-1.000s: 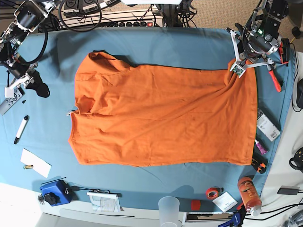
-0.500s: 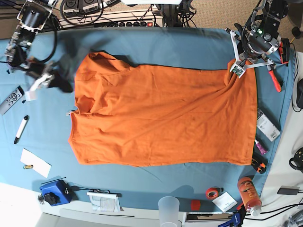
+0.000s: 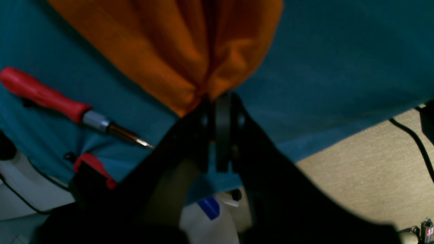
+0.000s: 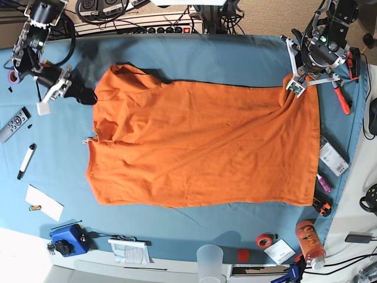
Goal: Layout the t-shirt on the table in an organized manner, then fold the t-shirt properly
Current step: 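Grasp the shirt collar corner with the right gripper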
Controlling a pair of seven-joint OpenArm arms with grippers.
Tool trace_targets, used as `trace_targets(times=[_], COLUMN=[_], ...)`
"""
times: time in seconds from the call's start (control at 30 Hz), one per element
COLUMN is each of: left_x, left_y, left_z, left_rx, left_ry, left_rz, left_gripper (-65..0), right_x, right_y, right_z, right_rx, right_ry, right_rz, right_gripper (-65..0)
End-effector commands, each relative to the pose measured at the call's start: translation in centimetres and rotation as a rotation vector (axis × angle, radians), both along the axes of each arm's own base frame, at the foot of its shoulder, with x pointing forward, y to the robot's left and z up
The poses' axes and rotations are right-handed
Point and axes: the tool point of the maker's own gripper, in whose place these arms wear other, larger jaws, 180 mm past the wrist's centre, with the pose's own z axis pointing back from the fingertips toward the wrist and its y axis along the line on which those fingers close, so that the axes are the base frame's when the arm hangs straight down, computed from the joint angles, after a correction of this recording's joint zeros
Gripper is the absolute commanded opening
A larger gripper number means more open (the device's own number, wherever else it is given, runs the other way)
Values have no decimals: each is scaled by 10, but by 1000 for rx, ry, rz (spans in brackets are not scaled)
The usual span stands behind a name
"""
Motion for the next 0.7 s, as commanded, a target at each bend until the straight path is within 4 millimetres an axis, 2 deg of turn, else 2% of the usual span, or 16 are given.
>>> trace_targets(times=[0.0, 0.1, 0.2, 0.27, 0.33, 0.53, 0.67], left_x=[7, 7, 7, 7, 7, 7, 7], left_y=[3, 3, 2, 3, 3, 2, 2], left_z=[7, 7, 7, 7, 7, 7, 7], left_rx=[9, 8, 8, 8, 9, 8, 8], left_ry=[-35, -35, -36, -35, -35, -35, -36], left_rz=[-6, -6, -6, -6, -6, -6, -7], left_gripper=[-650, -650, -650, -650, -650, -650, -650], right_x=[-12, -19, -24, -27, -32, -49, -53], right_y=[-2, 9, 28, 41, 51, 69, 79], right_z=[-4, 9, 25, 28, 24, -10, -14], right_rx=[-29, -79, -153, -209, -260, -313, -281], right_ry=[46, 8, -48, -69, -64, 41, 48], right_rz=[26, 85, 163, 203, 223, 208, 199], right_gripper=[-390, -390, -390, -390, -390, -390, -390])
